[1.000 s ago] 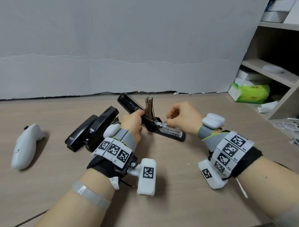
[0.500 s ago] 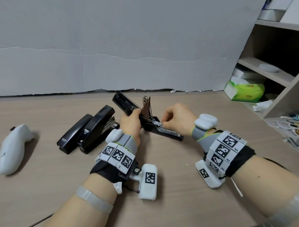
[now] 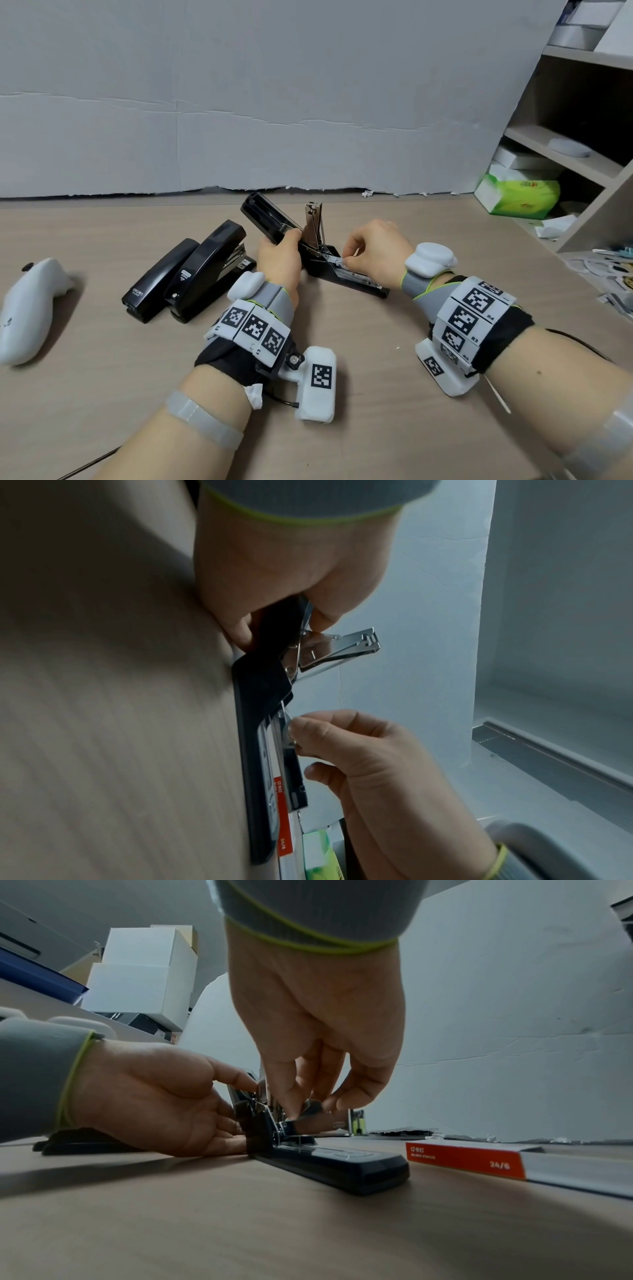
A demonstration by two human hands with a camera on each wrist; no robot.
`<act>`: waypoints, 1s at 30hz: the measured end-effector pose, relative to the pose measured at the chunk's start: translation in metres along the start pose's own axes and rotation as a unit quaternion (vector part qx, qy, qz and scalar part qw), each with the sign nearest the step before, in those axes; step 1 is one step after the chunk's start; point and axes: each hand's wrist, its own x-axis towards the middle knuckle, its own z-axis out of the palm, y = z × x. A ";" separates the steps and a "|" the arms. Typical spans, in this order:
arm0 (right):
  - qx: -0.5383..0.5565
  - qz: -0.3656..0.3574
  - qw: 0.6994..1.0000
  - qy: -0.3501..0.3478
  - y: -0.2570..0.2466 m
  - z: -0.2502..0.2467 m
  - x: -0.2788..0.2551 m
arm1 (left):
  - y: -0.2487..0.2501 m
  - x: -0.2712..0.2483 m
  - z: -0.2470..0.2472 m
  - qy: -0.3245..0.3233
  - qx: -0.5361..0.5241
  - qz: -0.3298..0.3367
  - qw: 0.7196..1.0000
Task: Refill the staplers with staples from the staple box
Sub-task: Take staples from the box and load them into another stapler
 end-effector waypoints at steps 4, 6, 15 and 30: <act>-0.016 -0.003 1.000 -0.009 -0.001 0.001 0.000 | -0.003 0.003 0.000 -0.001 -0.001 0.003 1.000; -0.023 -0.002 1.000 -0.013 -0.001 0.000 0.000 | -0.004 0.005 -0.001 -0.003 0.002 0.003 1.000; -0.037 -0.003 0.998 -0.052 0.002 -0.003 -0.004 | -0.005 0.007 -0.002 -0.008 0.007 0.001 1.000; -0.027 0.008 0.996 -0.090 0.036 -0.015 -0.027 | 0.000 0.004 -0.003 -0.021 -0.020 -0.010 1.000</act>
